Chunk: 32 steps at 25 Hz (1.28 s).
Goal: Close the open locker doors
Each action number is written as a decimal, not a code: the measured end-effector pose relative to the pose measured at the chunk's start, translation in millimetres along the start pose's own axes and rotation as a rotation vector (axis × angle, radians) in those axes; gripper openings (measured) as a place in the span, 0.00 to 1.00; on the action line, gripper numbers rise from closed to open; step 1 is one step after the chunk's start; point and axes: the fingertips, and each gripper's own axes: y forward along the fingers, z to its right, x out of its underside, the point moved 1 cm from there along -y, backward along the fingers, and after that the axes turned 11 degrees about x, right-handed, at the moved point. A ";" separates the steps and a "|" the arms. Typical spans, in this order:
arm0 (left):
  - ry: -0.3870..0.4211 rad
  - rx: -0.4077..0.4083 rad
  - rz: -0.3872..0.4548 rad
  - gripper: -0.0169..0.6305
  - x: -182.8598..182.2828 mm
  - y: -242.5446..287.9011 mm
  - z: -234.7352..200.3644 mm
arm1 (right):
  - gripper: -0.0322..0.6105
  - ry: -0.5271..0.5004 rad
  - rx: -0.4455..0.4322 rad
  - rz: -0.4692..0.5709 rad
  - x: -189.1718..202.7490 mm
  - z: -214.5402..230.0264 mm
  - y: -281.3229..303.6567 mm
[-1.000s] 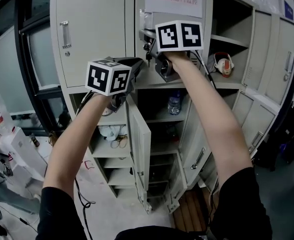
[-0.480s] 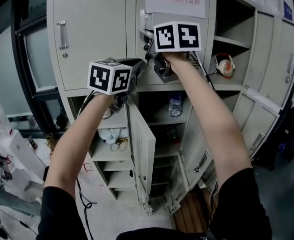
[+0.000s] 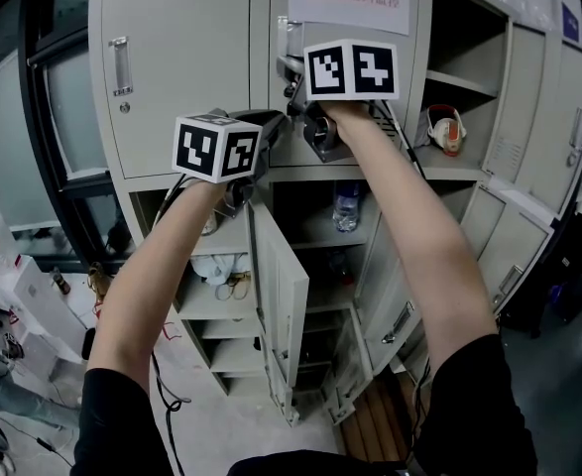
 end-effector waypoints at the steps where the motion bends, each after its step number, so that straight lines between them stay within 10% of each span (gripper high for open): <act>1: 0.003 -0.001 0.001 0.06 -1.1 0.2 0.4 | 0.14 -0.001 0.001 0.002 -0.3 -0.2 -0.3; 21: 0.013 -0.073 -0.020 0.06 -1.1 -1.0 2.7 | 0.14 -0.282 0.056 -0.084 63.5 53.8 -48.6; 32: 0.854 -0.316 -0.339 0.06 -51.7 -9.5 43.1 | 0.14 -0.303 0.059 -0.082 68.6 65.1 -49.0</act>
